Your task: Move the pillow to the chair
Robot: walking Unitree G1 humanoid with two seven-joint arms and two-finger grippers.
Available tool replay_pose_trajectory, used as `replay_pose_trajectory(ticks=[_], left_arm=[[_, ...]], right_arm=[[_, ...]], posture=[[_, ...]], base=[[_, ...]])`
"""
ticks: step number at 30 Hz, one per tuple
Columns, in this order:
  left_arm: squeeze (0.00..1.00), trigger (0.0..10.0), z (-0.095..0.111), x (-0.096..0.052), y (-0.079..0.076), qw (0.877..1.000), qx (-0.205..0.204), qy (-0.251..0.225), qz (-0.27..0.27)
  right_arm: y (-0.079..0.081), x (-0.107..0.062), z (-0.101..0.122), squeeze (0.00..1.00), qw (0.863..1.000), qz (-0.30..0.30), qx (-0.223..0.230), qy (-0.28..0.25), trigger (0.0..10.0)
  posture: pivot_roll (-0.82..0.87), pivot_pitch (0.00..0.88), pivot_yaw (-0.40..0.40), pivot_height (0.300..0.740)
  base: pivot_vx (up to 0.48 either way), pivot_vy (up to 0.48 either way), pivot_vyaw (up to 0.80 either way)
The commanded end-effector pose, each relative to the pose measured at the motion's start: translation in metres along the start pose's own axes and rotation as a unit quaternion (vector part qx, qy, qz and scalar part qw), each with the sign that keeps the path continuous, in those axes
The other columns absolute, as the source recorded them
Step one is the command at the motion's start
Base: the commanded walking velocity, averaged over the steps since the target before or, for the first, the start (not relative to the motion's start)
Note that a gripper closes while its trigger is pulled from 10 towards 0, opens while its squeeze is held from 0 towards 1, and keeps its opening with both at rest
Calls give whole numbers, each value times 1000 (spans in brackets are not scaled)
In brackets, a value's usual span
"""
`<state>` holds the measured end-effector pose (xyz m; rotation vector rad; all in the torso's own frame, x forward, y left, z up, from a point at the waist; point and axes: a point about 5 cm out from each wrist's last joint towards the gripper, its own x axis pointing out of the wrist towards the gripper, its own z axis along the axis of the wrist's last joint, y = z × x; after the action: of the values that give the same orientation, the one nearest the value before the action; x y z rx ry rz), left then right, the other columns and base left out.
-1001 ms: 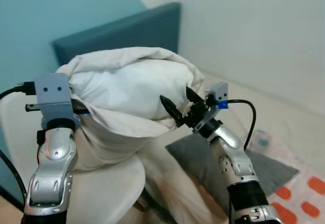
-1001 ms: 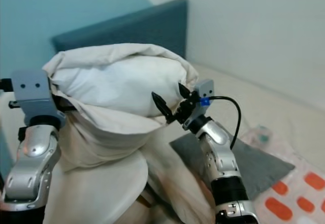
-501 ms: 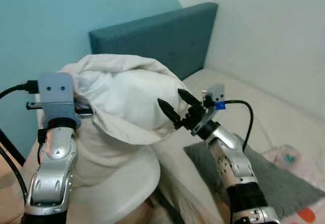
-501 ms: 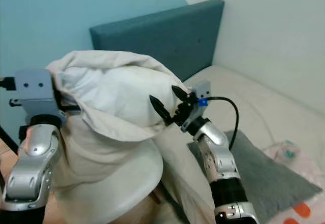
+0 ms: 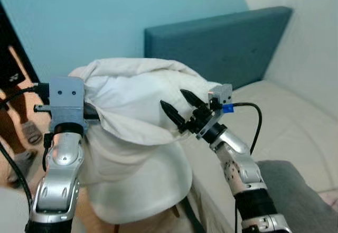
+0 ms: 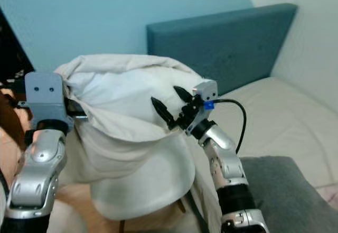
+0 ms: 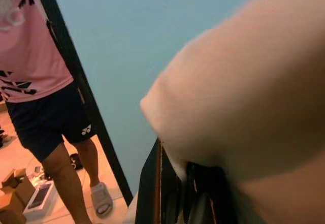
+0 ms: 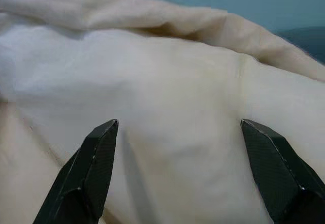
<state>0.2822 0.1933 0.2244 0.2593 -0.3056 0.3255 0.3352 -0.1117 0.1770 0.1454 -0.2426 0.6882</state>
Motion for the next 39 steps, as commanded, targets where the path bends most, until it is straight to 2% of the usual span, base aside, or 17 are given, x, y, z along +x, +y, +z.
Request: replay_pose_trajectory(ticks=[1, 2, 5, 8, 12, 14, 19, 28, 39], left_arm=[[0, 10000, 11, 3, 5, 999, 11, -36, 17], [0, 10000, 10, 3, 4, 999, 14, -33, 13], [0, 10000, 7, 3, 1, 999, 18, -27, 9], [0, 10000, 3, 3, -1, 1000, 9, -13, 8], [0, 10000, -5, 7, -3, 1000, 9, 12, 20], [0, 10000, -5, 7, -3, 1000, 3, 13, 26], [0, 10000, -6, 9, -3, 999, 4, 16, 29], [0, 10000, -11, 9, -5, 999, 5, 23, 26], [0, 10000, -11, 9, -10, 1000, 6, 21, 15]], right_arm=[[-5, 2, -7, 0, 999, -28, -5, 31, 10000], [-8, 3, -12, 0, 997, -43, -10, 55, 10000], [-11, 3, -16, 0, 996, -57, -7, 72, 10000], [-9, 3, -16, 0, 996, -51, 1, 69, 10000], [-2, -1, -14, 0, 998, -15, 8, 54, 10000], [-2, -2, -15, 0, 998, -12, 0, 59, 10000], [2, -3, -18, 0, 996, 8, -37, 76, 10000], [8, -6, -21, 0, 995, 33, -39, 84, 10000], [7, -8, -23, 0, 994, 31, -45, 90, 10000]], posture=[[112, 0, -47, 740], [110, 0, -45, 740], [110, 0, -45, 740], [107, 0, -44, 740], [101, 0, -43, 740], [101, 0, -44, 740], [98, 0, -42, 740], [94, 0, -41, 740], [87, 0, -40, 740]], base=[[0, 0, 0], [0, 0, 0], [0, 0, 0], [0, -305, 0], [0, -469, 0], [0, -364, 0], [0, 0, 761], [0, 0, 761], [0, 0, 763]])
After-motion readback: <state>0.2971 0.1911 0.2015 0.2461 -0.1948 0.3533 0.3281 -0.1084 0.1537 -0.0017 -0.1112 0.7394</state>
